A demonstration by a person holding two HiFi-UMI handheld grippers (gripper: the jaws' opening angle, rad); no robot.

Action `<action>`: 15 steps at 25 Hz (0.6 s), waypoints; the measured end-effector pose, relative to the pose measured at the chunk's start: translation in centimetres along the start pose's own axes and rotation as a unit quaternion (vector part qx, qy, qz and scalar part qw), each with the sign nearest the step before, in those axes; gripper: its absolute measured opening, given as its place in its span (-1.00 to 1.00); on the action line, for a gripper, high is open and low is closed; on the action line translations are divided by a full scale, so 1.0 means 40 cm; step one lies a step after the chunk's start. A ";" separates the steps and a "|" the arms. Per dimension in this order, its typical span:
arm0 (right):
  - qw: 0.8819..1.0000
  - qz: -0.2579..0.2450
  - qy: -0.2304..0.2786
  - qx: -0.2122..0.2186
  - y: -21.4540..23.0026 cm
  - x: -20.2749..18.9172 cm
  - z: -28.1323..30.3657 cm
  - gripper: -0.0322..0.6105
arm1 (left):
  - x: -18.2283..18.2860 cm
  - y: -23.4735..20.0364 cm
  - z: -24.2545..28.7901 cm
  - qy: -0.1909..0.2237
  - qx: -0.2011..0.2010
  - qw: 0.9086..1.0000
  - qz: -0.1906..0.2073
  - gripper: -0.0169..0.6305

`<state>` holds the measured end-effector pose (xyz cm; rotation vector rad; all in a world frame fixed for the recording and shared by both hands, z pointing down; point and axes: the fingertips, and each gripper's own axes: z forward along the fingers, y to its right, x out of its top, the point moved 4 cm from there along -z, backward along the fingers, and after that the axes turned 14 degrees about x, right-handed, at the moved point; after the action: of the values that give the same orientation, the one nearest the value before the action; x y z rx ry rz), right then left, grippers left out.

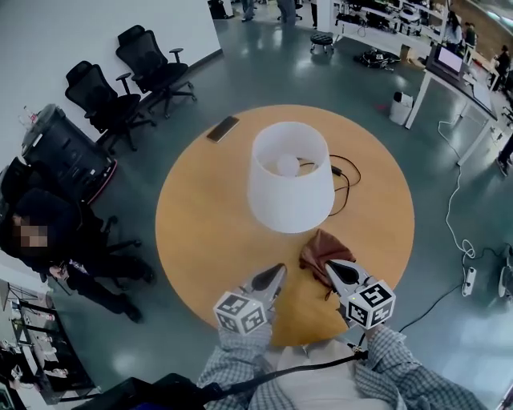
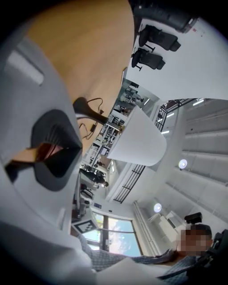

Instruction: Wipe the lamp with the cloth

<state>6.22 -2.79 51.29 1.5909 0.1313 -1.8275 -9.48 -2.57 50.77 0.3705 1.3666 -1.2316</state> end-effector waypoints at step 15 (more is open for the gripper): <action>0.999 -0.007 -0.029 0.034 0.073 0.043 0.066 -0.89 | 0.079 -0.021 0.080 0.057 -0.051 0.992 -0.096 -0.94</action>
<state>5.65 -7.06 51.42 1.5855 0.0556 -1.9057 -9.27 -6.89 49.23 0.2444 1.5858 -1.3059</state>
